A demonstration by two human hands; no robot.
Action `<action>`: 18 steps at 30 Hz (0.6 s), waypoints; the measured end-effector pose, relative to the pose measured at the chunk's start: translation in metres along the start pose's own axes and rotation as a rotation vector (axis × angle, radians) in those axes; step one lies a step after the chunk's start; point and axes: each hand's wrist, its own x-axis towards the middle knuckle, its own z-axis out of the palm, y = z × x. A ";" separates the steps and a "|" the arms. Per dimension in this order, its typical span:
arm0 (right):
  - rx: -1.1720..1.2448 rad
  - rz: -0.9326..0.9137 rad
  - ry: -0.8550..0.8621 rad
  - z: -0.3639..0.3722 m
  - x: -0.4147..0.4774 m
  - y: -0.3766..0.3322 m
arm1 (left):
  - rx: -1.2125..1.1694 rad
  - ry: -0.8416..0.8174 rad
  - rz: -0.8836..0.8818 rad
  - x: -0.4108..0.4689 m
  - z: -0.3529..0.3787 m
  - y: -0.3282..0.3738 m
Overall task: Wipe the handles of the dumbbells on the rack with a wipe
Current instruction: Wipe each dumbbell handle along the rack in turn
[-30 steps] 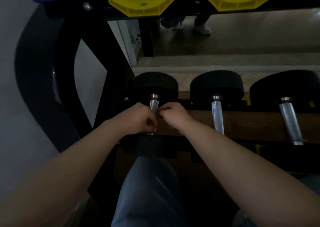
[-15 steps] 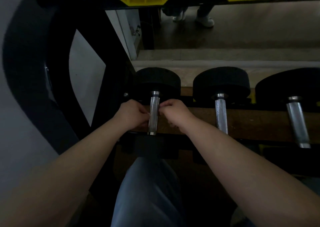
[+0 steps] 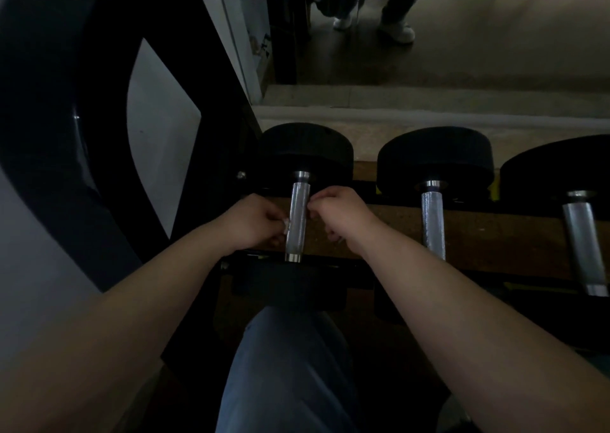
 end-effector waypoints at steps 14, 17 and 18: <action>0.104 0.049 0.033 -0.007 0.003 -0.002 | -0.415 0.021 -0.012 0.033 0.012 -0.011; 0.153 0.058 0.037 -0.009 0.004 -0.002 | 0.092 -0.265 -0.023 0.020 0.009 -0.022; 0.149 0.064 0.033 -0.008 0.004 -0.002 | 0.164 -0.318 -0.043 0.018 0.009 -0.026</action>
